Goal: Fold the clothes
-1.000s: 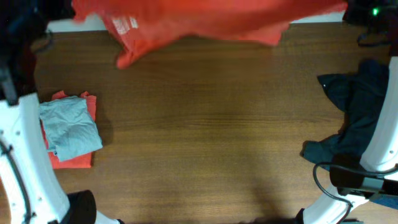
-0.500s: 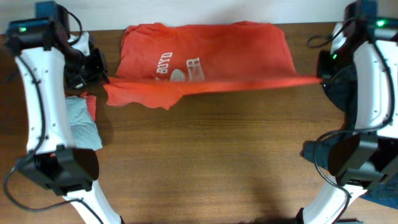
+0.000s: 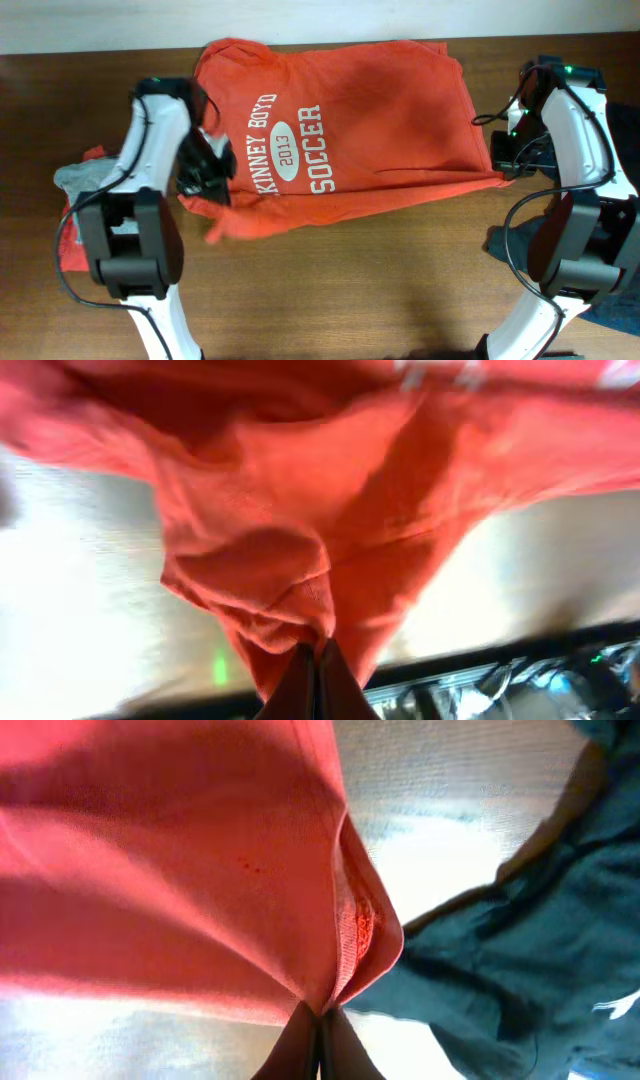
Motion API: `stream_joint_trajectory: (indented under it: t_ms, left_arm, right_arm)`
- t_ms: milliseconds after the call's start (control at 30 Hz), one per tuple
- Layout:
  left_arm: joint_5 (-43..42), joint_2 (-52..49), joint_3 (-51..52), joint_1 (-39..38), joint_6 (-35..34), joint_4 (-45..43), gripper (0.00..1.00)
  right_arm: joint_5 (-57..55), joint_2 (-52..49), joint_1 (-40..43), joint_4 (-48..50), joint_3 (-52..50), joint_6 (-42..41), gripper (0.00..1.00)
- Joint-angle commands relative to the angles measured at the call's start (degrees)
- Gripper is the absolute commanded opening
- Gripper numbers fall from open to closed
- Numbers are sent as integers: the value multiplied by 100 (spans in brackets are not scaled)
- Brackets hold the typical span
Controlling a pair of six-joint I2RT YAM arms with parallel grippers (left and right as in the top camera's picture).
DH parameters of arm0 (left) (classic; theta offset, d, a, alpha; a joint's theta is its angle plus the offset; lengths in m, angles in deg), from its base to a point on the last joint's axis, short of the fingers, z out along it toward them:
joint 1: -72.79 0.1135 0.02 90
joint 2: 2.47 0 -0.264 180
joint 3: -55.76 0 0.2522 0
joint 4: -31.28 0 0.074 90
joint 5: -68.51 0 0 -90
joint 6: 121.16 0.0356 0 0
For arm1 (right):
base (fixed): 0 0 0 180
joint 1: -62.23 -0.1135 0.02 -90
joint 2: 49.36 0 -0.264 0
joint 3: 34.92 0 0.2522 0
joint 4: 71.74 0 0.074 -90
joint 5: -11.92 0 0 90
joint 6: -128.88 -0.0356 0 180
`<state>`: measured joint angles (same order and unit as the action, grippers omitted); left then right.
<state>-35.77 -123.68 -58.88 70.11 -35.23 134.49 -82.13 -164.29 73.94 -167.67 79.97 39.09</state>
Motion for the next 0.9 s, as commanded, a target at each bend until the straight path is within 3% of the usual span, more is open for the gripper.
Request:
stream_joint_trajectory:
  t_ms: [0, 167, 433, 867]
  left_arm:
    - [61, -4, 789, -173, 111, -109, 0]
    - [131, 4, 1561, -214, 109, -188, 0]
    - [442, 225, 1674, -203, 15, -249, 0]
    - [664, 2186, 1731, -205, -579, -247, 0]
  right_arm:
    - [-96, 28, 46, -199, -26, -28, 4]
    - [-111, 28, 116, -529, -50, -164, 4]
    - [-76, 28, 485, -546, -671, -393, 4]
    - [101, 74, 745, -262, -1346, -522, 4]
